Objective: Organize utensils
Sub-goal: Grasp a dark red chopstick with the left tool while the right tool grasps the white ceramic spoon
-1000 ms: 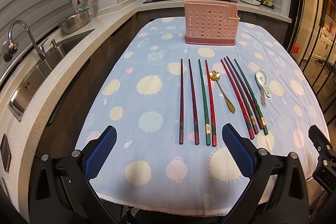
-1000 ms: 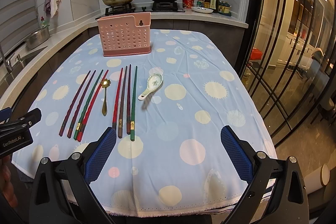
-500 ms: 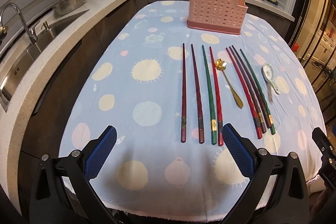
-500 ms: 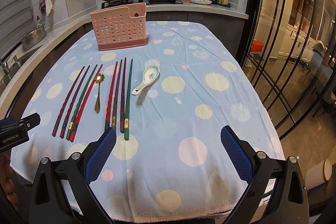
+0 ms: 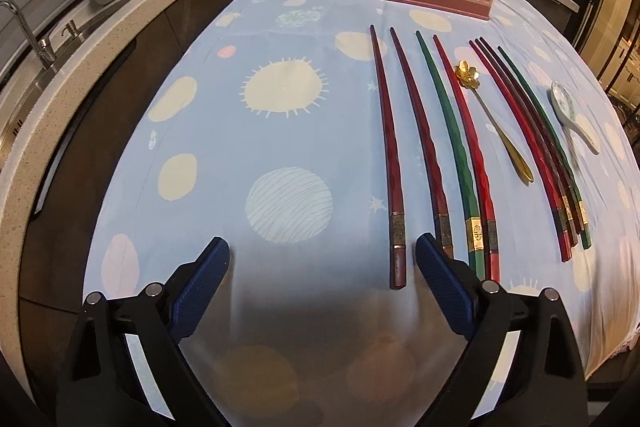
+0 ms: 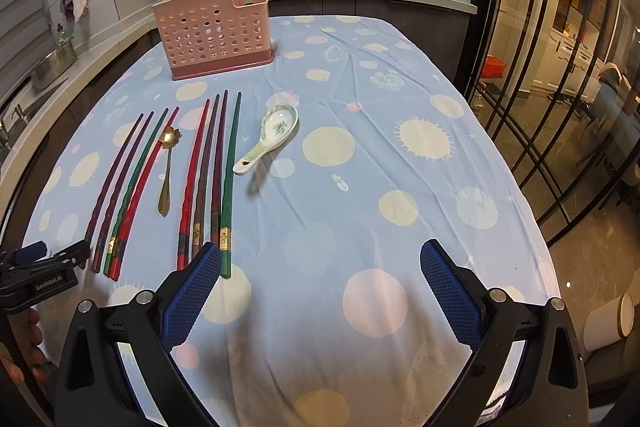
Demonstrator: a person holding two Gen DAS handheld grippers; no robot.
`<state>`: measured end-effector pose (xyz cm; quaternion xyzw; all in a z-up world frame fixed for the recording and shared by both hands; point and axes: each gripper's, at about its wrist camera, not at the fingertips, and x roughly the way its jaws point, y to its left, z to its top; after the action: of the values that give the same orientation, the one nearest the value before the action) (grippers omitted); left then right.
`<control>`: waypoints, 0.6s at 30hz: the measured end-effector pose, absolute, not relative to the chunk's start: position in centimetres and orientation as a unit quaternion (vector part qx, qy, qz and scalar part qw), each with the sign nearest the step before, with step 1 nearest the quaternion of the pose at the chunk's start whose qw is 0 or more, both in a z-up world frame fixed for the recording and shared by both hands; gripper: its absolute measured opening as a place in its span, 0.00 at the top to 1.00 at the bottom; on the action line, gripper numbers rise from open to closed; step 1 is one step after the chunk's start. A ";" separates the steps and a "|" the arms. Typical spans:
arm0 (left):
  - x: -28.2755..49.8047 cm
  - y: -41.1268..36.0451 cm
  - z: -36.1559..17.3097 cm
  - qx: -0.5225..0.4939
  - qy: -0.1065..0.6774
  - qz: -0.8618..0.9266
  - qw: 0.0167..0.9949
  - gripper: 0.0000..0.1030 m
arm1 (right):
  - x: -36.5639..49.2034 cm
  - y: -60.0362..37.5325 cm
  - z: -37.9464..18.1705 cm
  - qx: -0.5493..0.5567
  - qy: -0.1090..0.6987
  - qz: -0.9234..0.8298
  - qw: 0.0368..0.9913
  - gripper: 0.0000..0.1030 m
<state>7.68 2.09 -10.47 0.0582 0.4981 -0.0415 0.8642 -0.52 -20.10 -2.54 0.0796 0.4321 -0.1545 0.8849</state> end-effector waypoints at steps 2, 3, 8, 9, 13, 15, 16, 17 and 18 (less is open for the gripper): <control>7.9 2.1 -10.7 0.051 0.503 -0.052 0.861 0.23 | -0.2 -20.1 -2.6 0.081 0.433 -0.154 0.885 0.08; 8.0 2.2 -10.7 0.046 0.502 -0.055 0.862 0.24 | -0.1 -20.2 -2.6 0.083 0.432 -0.153 0.885 0.08; 8.6 2.4 -10.1 0.033 0.499 -0.079 0.862 0.51 | 1.2 -20.8 -2.6 0.102 0.433 -0.146 0.884 0.22; 8.8 2.4 -10.1 0.032 0.500 -0.084 0.861 0.54 | 1.5 -20.9 -2.5 0.104 0.431 -0.146 0.884 0.24; 8.8 2.2 -10.0 0.023 0.502 -0.109 0.858 0.84 | 3.5 -21.6 -1.9 0.115 0.421 -0.141 0.889 0.39; 8.9 2.0 -10.0 0.017 0.506 -0.122 0.854 0.91 | 4.8 -21.9 -1.9 0.125 0.421 -0.134 0.889 0.47; 8.8 2.0 -10.0 0.013 0.507 -0.126 0.853 0.92 | 5.5 -22.0 -2.1 0.131 0.423 -0.127 0.888 0.53; 8.8 2.0 -10.0 0.010 0.508 -0.130 0.851 0.92 | 6.2 -22.0 -2.4 0.138 0.426 -0.120 0.886 0.55; 8.8 2.0 -10.1 0.010 0.508 -0.131 0.851 0.92 | 6.9 -22.1 -2.7 0.145 0.431 -0.113 0.883 0.60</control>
<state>8.82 1.98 -10.08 0.0097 0.5080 -0.1307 0.8513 6.89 -22.07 -2.66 0.1453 0.4308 -0.1132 0.8834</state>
